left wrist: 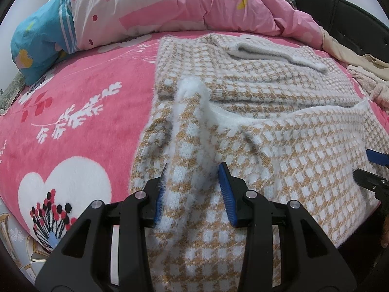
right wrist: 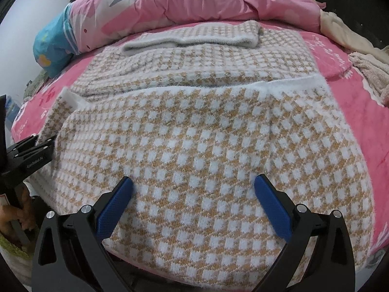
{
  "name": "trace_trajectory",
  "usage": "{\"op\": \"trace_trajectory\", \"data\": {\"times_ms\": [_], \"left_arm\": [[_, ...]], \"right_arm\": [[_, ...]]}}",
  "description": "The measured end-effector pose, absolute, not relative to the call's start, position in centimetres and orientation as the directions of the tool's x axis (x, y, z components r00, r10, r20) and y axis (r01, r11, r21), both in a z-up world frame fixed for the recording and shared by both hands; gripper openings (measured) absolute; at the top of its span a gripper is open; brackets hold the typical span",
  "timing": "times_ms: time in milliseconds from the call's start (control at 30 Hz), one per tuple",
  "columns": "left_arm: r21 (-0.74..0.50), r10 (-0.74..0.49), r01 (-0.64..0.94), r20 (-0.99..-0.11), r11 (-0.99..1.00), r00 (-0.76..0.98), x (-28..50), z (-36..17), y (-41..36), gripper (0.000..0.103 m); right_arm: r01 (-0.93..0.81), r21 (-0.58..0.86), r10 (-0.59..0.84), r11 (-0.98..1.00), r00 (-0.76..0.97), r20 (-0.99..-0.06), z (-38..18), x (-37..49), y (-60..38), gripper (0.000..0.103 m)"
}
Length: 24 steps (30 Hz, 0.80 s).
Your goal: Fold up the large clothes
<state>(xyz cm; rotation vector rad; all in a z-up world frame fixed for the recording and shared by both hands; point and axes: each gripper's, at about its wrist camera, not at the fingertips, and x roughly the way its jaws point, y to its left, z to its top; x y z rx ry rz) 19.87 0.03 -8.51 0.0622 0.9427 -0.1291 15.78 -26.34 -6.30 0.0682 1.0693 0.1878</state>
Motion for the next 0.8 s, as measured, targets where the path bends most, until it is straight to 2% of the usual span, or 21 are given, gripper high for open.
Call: {"op": "trace_trajectory", "data": {"times_ms": [800], "left_arm": [[0.006, -0.078, 0.141, -0.809, 0.99, 0.583, 19.8, -8.5, 0.1, 0.039]], "right_arm": [[-0.146, 0.172, 0.222, 0.974, 0.478, -0.85, -5.9, 13.9, -25.4, 0.097]]}}
